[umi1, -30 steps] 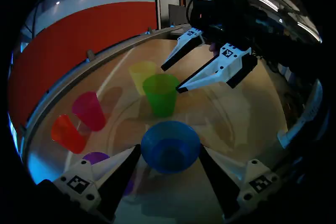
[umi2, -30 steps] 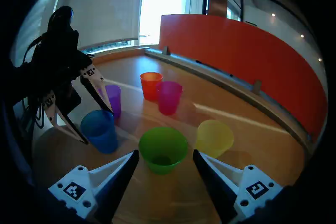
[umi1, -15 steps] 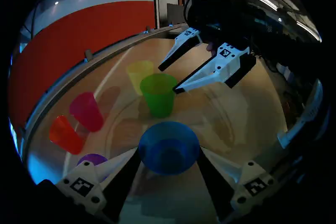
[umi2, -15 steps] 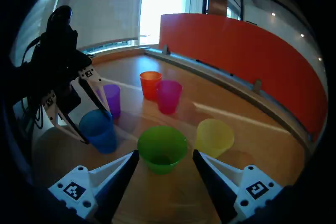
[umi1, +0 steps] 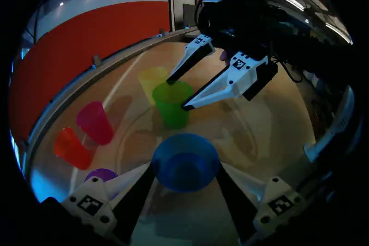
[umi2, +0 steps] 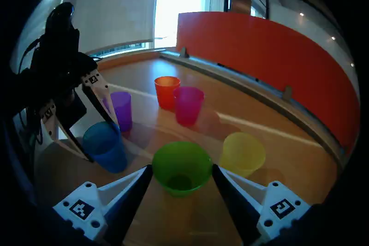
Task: Pour water
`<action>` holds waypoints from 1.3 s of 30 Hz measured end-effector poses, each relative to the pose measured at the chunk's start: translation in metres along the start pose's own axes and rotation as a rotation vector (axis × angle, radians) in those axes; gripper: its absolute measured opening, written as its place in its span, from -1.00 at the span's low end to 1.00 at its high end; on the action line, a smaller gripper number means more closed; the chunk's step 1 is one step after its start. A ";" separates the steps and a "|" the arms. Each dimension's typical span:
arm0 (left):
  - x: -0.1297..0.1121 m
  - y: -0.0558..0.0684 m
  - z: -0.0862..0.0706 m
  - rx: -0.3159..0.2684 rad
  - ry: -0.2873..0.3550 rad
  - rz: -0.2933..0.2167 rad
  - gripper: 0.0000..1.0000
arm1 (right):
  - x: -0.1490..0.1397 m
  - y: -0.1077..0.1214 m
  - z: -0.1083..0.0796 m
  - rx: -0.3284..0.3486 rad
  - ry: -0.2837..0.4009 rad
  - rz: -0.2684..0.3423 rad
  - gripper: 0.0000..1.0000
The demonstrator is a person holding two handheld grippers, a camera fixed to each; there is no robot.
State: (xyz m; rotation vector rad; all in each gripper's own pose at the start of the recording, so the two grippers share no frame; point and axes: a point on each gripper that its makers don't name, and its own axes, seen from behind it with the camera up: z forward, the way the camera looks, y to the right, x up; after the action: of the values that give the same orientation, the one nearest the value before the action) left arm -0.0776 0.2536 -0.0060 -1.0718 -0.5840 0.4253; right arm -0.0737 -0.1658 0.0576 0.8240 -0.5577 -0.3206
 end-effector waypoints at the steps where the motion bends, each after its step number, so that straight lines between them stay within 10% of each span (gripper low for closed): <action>1: 0.000 0.000 0.000 0.000 0.000 0.000 0.77 | 0.000 0.000 0.002 0.000 -0.002 -0.001 0.99; 21: 0.001 0.001 -0.001 -0.002 -0.001 0.003 0.77 | -0.002 -0.007 0.016 0.012 -0.006 -0.019 0.86; 39: 0.016 0.003 -0.023 0.028 0.041 -0.018 0.76 | 0.028 -0.011 -0.015 -0.001 0.064 0.005 0.86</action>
State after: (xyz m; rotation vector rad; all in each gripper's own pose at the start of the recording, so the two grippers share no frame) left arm -0.0510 0.2479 -0.0135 -1.0457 -0.5493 0.3935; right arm -0.0426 -0.1773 0.0503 0.8290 -0.4994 -0.2888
